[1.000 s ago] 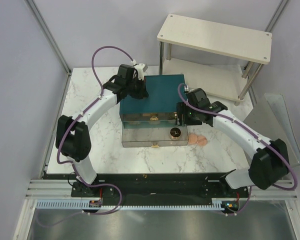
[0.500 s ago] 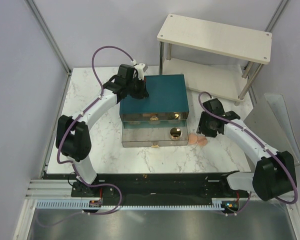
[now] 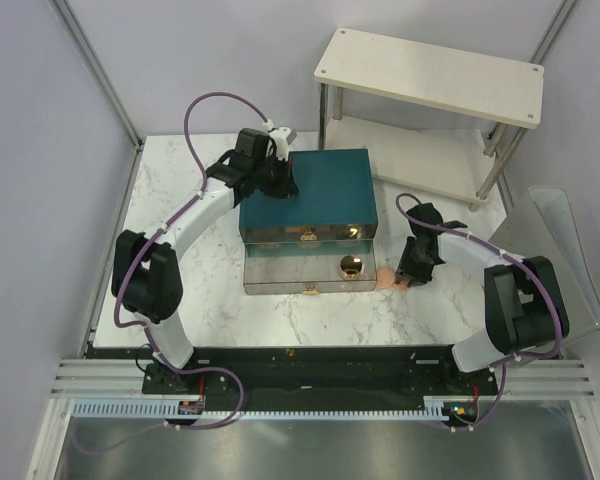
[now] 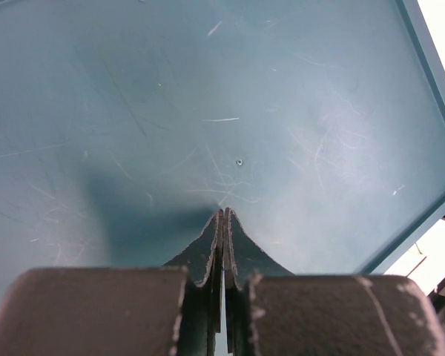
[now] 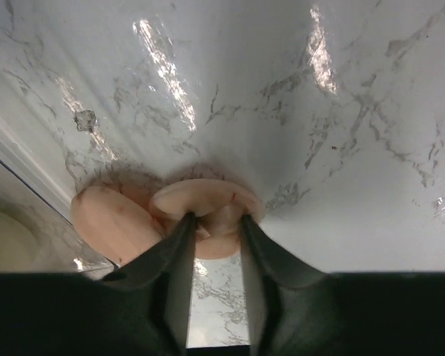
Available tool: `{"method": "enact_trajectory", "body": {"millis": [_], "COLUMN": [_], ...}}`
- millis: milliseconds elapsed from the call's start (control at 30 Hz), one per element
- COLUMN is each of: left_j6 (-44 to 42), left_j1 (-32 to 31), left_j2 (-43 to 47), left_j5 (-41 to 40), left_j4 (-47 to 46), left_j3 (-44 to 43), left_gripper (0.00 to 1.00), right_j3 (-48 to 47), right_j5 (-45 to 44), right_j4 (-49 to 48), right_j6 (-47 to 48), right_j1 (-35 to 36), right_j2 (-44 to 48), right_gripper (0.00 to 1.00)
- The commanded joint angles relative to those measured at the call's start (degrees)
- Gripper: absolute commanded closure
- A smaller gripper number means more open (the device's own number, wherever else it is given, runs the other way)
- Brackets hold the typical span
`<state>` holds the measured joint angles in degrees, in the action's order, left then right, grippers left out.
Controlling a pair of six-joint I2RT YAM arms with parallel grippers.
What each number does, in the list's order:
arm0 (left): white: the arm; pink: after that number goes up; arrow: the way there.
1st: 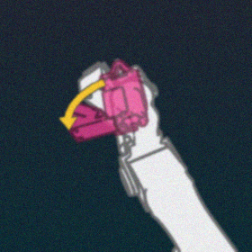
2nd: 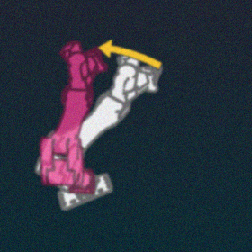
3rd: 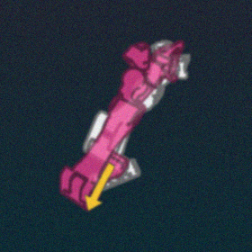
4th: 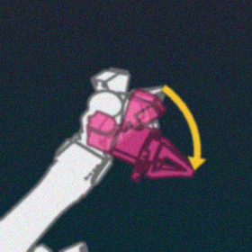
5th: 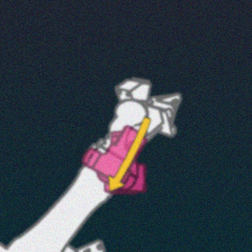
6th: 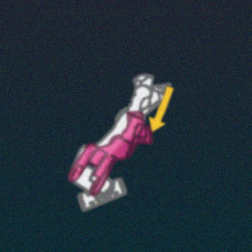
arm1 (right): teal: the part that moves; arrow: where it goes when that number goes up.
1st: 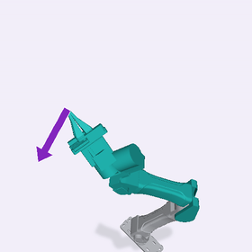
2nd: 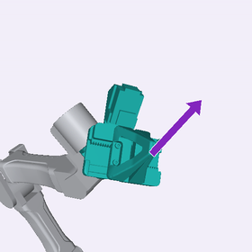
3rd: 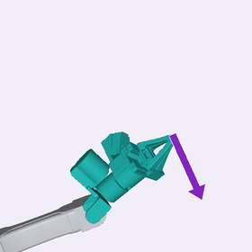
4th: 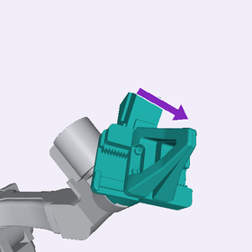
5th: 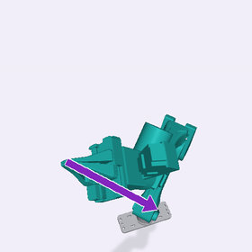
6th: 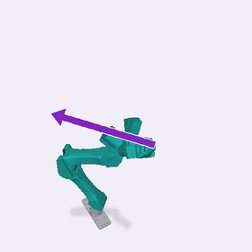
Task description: Organize the makeup
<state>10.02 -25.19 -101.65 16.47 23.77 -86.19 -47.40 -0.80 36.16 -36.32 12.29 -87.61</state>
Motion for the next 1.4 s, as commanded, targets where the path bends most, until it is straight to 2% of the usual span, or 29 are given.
{"method": "enact_trajectory", "body": {"millis": [0,67,100,267,467,600,900,1133,1167,1367], "left_j6": [-0.09,-0.18,-0.26,-0.44,-0.09,0.17,0.44,0.96,0.96,1.14], "left_j1": [0.05,0.05,0.05,0.05,0.05,0.05,0.05,0.05,0.05,0.05], "left_j2": [-1.8,-1.8,-1.89,-1.98,-2.5,-3.03,-4.0,-4.35,-4.35,-4.7], "left_j5": [1.2,1.11,1.02,0.85,1.11,1.55,1.55,1.55,1.55,1.28], "left_j4": [5.32,5.41,5.67,5.94,6.46,6.38,6.46,6.38,6.38,6.38], "left_j3": [-0.2,-0.29,-0.38,-0.73,-1.17,-1.35,-2.05,-2.4,-2.4,-2.58], "left_gripper": [0.98,0.98,0.98,0.98,0.98,0.98,0.98,0.98,0.98,0.98], "right_j3": [2.39,2.66,2.75,0.12,-8.75,-14.81,-17.99,-21.15,-21.77,-21.51], "right_j5": [0.54,-0.34,-0.61,-4.64,-9.22,-4.84,4.66,5.81,6.07,9.06], "right_j4": [-3.11,-3.47,-3.38,-0.66,5.93,8.57,8.84,6.9,6.64,3.04], "right_j6": [-0.95,-1.04,-1.13,-0.87,2.74,5.46,5.38,3.8,3.62,3.27], "right_j1": [0.01,0.01,0.01,0.01,0.01,0.1,3.34,13.0,13.71,16.27], "right_j2": [-2.56,-2.56,-2.13,4.55,10.53,11.06,10.28,6.85,6.23,3.59], "right_gripper": [0.76,0.97,1.0,1.0,1.0,1.0,1.0,1.0,1.0,0.74]}}
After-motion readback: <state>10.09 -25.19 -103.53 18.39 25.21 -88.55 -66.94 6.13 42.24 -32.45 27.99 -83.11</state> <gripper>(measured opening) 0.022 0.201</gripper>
